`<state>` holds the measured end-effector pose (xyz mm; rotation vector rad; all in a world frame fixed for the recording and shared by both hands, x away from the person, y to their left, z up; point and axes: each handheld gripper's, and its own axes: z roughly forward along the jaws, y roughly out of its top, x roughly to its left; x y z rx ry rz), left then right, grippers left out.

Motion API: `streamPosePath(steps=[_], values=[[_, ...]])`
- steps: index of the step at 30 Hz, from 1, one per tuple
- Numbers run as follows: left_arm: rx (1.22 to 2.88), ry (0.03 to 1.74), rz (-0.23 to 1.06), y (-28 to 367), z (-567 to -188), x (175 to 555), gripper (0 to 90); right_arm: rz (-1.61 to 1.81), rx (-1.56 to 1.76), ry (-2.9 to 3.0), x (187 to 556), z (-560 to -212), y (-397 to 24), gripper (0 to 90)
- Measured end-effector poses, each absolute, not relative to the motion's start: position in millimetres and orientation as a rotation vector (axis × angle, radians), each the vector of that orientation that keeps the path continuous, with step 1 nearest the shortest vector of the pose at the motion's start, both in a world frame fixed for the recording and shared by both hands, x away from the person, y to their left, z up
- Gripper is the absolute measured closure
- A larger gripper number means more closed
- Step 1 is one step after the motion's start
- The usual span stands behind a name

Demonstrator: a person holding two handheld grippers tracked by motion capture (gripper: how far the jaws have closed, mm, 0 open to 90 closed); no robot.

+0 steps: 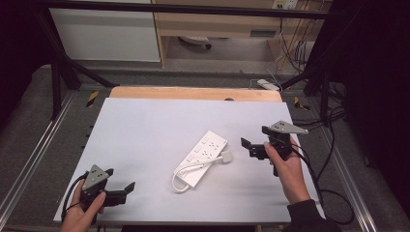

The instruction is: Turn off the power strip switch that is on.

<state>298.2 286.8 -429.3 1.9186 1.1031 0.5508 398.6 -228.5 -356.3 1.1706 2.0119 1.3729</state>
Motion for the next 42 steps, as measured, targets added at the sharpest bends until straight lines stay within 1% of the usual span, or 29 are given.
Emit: streamPosePath(steps=[22,42], values=[[1.929,1.099,0.547,285.5,-430.1,298.1,6.5,1.409,1.261,1.931,376.7,-387.7,-275.7,3.9],[1.932,1.098,0.547,284.8,-430.6,298.0,6.5,1.399,1.322,1.910,361.6,-414.6,-297.9,3.1]])
